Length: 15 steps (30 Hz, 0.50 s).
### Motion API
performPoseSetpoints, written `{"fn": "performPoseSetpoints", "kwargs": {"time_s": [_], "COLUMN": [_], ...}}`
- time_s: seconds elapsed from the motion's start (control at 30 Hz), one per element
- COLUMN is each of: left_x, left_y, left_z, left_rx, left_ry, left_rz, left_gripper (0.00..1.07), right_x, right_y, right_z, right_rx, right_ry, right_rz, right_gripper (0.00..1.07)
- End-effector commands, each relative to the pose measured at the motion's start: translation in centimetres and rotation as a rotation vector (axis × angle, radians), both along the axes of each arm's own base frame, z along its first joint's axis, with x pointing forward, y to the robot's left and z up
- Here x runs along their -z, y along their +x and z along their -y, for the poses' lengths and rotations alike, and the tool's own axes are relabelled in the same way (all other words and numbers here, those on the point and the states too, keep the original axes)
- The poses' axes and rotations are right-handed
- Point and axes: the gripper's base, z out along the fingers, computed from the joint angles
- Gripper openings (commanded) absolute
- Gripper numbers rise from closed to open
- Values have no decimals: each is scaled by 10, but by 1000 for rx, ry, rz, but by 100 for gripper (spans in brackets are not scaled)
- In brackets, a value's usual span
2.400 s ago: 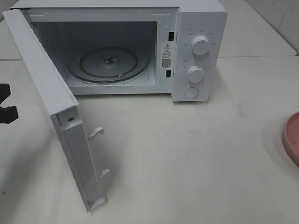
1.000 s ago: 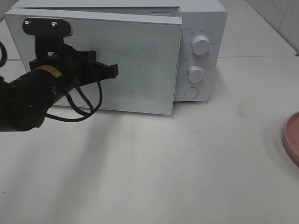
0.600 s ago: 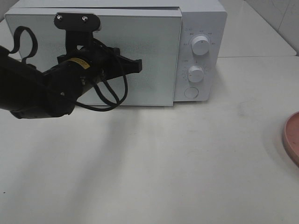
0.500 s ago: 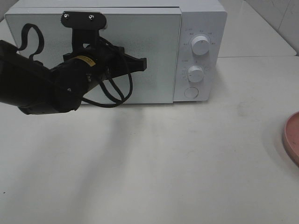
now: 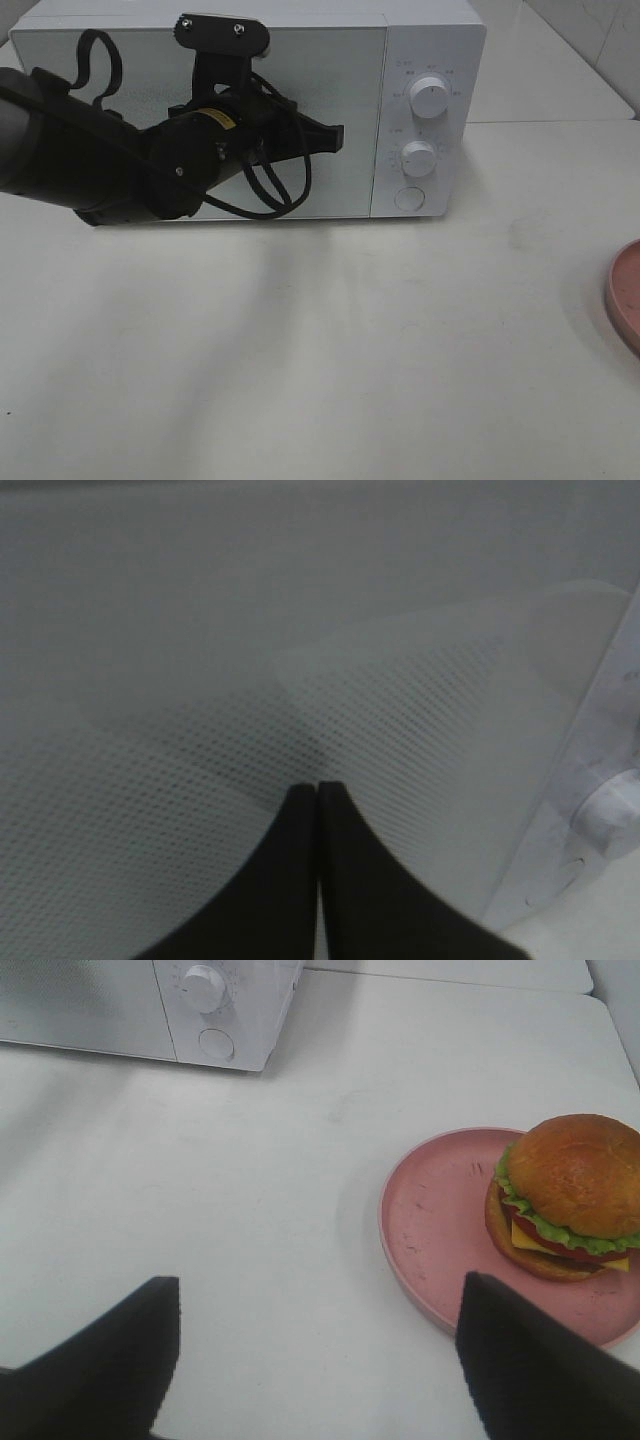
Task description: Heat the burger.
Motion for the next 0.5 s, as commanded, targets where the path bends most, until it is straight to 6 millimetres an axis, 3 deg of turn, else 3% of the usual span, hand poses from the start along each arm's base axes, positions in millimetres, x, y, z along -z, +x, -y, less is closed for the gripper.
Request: {"fn": "performPoseSetpoints", "kwargs": {"time_s": [0.03, 0.07, 0.1, 0.13, 0.17, 0.2, 0.23, 0.27, 0.3, 0.33, 0.5], "left_x": [-13, -12, -12, -11, -11, -11, -11, -9, -9, -7, -3], "left_y": [-12, -22, -22, -27, -37, -37, -41, -48, -48, -53, -65], "left_z": [-4, -2, -2, -1, 0, 0, -1, -2, -2, -3, -4], "left_rx": [-20, 8, 8, 25, 53, 53, 63, 83, 83, 110, 176], "left_ry": [-33, -19, -19, -11, 4, 4, 9, 23, 23, 45, 96], "left_rz": [38, 8, 8, -14, -52, -52, -65, -100, -100, -163, -304], "left_gripper": [3, 12, 12, 19, 38, 38, 48, 77, 77, 100, 100], "right_x": [1, 1, 1, 1, 1, 1, 1, 1, 1, 1, 1], "right_y": [-4, -4, -4, -4, -4, -4, -4, -4, -4, -4, -4], "right_z": [1, 1, 1, 1, 1, 1, 1, 1, 1, 1, 1], "right_rx": [-3, -3, -3, -3, -3, -3, -3, -3, -3, -3, -3], "right_ry": [-8, -8, -8, -8, -8, -8, -8, -8, -8, -8, -8], "right_rz": [26, 26, 26, 26, 26, 26, 26, 26, 26, 26, 26], "right_gripper": [75, 75, 75, 75, 75, 75, 75, 75, 75, 75, 75]}}
